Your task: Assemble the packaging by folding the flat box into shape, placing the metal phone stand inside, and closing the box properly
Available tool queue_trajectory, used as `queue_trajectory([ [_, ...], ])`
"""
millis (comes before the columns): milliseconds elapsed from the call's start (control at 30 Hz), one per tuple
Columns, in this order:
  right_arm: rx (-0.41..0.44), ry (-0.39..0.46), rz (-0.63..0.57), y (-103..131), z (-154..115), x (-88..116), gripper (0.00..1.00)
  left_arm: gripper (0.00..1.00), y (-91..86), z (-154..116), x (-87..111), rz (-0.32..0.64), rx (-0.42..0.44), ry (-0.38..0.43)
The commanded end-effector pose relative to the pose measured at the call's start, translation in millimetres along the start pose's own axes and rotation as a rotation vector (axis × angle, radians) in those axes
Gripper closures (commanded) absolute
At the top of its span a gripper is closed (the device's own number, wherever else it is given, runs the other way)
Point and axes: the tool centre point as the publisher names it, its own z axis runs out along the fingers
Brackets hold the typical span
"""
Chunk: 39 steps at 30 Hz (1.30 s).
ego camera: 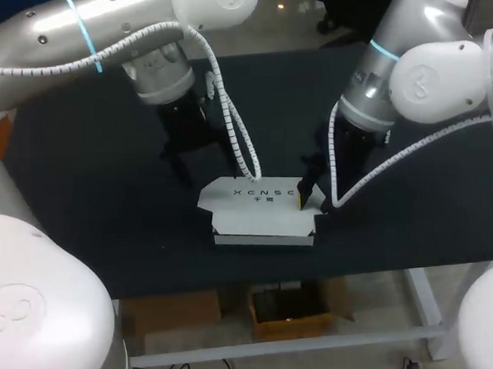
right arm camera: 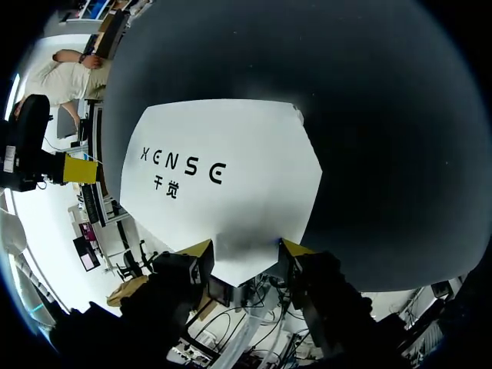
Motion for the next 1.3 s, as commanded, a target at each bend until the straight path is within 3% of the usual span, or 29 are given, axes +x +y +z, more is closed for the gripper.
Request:
queue_trajectory([
  [33,-0.006,0.002,-0.001,-1.1,1.7,-0.7,0.48,0.67,3.9,13.5,-1.8,0.014,-0.241,-0.013],
  [133,-0.008,0.004,-0.001,-1.3,2.4,-1.3,0.48,0.58,8.0,22.6,-4.1,0.039,-0.195,-0.038],
  [700,-0.015,0.006,-0.001,-0.8,3.4,-0.3,0.48,0.59,3.1,42.6,-16.6,0.099,-0.165,-0.039],
  [1300,-0.046,0.025,0.004,-1.1,7.3,-3.9,0.49,0.55,11.3,52.7,-23.5,0.151,-0.026,0.009],
])
